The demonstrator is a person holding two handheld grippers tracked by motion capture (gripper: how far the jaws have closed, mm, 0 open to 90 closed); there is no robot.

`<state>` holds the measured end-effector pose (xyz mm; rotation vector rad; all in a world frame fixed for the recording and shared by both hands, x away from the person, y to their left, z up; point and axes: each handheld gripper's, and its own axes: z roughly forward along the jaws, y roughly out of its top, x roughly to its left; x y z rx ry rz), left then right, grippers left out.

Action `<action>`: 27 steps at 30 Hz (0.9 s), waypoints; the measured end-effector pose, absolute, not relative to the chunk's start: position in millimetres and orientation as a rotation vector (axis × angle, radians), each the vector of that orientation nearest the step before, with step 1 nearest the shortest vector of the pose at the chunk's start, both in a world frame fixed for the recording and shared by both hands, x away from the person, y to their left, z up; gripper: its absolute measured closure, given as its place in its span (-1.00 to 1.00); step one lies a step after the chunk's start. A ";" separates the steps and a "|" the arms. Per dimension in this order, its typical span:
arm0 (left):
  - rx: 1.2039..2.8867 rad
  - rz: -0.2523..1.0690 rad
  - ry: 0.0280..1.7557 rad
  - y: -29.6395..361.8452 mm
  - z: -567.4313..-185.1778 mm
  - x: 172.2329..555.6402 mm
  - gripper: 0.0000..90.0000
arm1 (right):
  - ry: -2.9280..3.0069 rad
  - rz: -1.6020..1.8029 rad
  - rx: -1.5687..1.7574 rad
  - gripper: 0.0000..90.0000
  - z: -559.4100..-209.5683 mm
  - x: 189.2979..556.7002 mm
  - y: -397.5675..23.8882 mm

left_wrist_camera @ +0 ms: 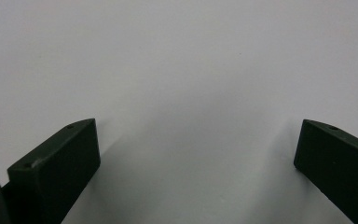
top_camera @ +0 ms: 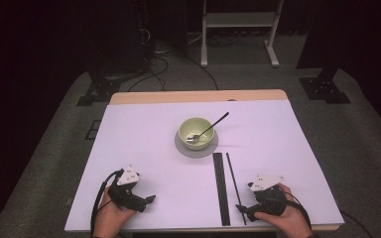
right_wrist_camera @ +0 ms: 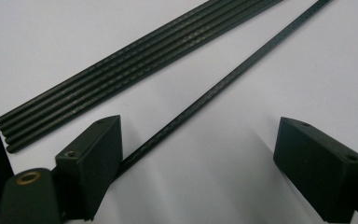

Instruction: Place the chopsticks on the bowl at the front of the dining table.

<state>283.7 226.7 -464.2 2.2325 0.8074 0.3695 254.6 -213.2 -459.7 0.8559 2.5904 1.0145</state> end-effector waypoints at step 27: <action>2.233 0.369 0.807 226.8 -464.2 283.8 -1.00 | 2.521 0.976 0.961 -0.69 -458.6 262.4 -245.5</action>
